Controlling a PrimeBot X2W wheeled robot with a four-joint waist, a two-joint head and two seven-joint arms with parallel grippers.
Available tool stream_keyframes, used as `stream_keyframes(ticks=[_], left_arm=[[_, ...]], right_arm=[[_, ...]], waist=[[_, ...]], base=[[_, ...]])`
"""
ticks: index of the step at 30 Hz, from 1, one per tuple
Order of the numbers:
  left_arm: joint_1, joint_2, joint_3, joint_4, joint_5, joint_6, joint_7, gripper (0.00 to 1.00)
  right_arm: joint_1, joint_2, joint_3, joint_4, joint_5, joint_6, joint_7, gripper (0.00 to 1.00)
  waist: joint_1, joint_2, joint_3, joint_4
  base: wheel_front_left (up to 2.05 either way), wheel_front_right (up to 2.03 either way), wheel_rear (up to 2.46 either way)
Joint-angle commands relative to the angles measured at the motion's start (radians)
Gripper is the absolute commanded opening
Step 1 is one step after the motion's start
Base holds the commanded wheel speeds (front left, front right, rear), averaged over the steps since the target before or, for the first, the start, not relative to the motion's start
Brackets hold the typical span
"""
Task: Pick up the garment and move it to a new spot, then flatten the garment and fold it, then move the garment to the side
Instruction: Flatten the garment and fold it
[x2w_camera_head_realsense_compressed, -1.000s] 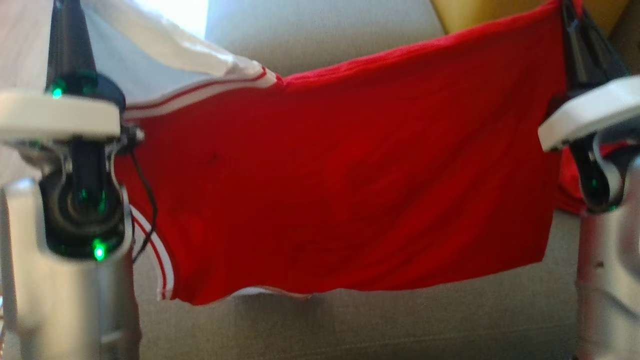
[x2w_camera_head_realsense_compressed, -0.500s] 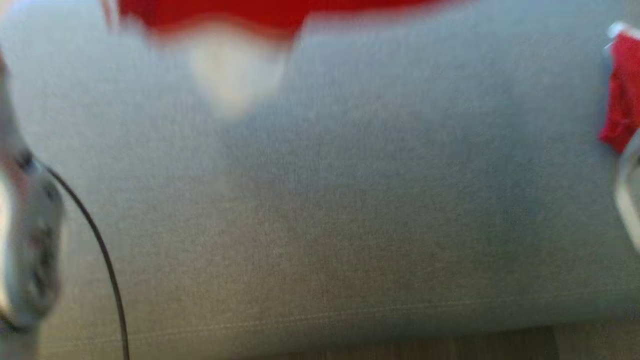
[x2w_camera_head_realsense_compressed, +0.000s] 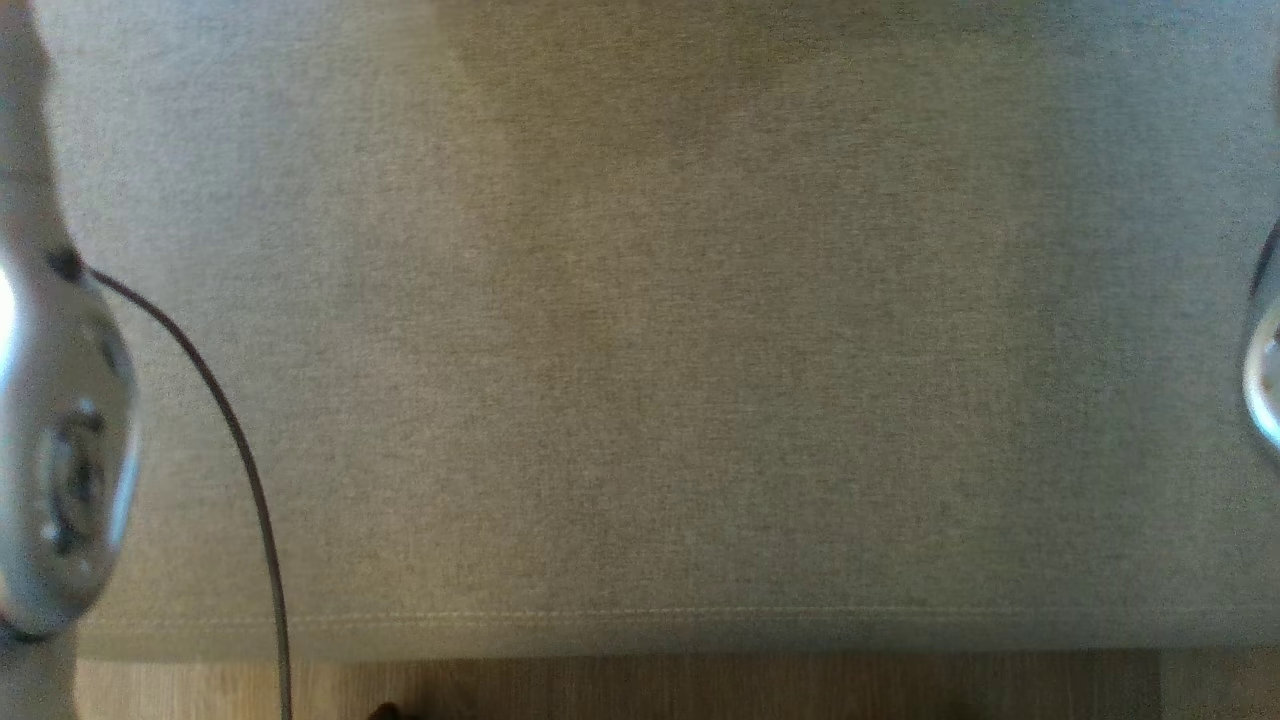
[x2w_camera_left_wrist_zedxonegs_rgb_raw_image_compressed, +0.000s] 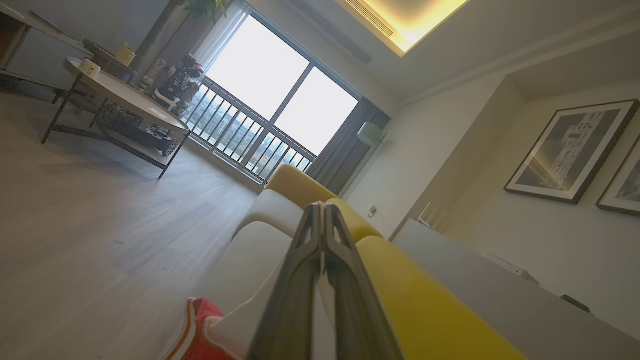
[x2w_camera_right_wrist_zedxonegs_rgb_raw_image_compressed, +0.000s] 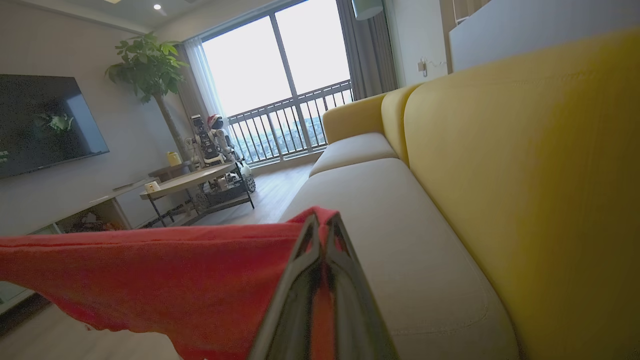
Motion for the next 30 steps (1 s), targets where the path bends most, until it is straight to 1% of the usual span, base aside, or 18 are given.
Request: stream_keyframes(ticks=[1, 3, 10, 13, 17, 23, 30], left_arm=[[0.022, 0.040, -0.025, -0.014, 0.027, -0.019, -0.005, 0.00], [0.053, 0.044, -0.041, -0.003, 0.041, -0.027, -0.006, 0.00], [0.305, 0.067, -0.100, 0.052, 0.089, -0.056, -0.012, 0.00], [0.412, 0.078, -0.125, 0.061, 0.105, -0.062, -0.013, 0.00], [0.544, 0.095, -0.161, 0.060, 0.126, -0.066, -0.013, 0.00], [0.719, 0.140, -0.217, 0.016, 0.191, -0.068, -0.013, 0.00], [0.901, 0.180, -0.253, -0.063, 0.252, -0.068, -0.013, 0.00]], right_arm=[[0.008, 0.019, -0.005, -0.029, 0.012, 0.000, -0.009, 0.00], [0.037, 0.019, -0.007, -0.026, 0.019, 0.000, -0.009, 0.00], [0.251, 0.019, 0.047, -0.003, 0.112, 0.000, -0.009, 0.00], [0.342, 0.019, 0.077, 0.037, 0.137, 0.000, -0.009, 0.00], [0.438, 0.010, 0.147, 0.116, 0.133, 0.000, -0.004, 0.00], [0.554, -0.002, 0.266, 0.160, 0.135, 0.000, 0.020, 0.00], [0.650, -0.008, 0.366, 0.173, 0.157, 0.000, 0.024, 0.00]], waist=[[-0.0002, 0.0001, 0.001, 0.013], [-0.0002, 0.0001, -0.002, 0.017], [-0.0002, 0.0001, -0.074, 0.034], [-0.0002, 0.0001, -0.124, 0.035], [-0.0002, 0.0001, -0.195, 0.036], [-0.0002, 0.0001, -0.283, 0.031], [-0.0002, 0.0001, -0.368, 0.024]], base=[[0.00, 0.00, 0.00], [0.00, 0.00, 0.00], [0.00, 0.00, 0.00], [0.00, 0.00, 0.00], [0.00, 0.00, 0.00], [0.00, 0.00, 0.00], [0.00, 0.00, 0.00]])
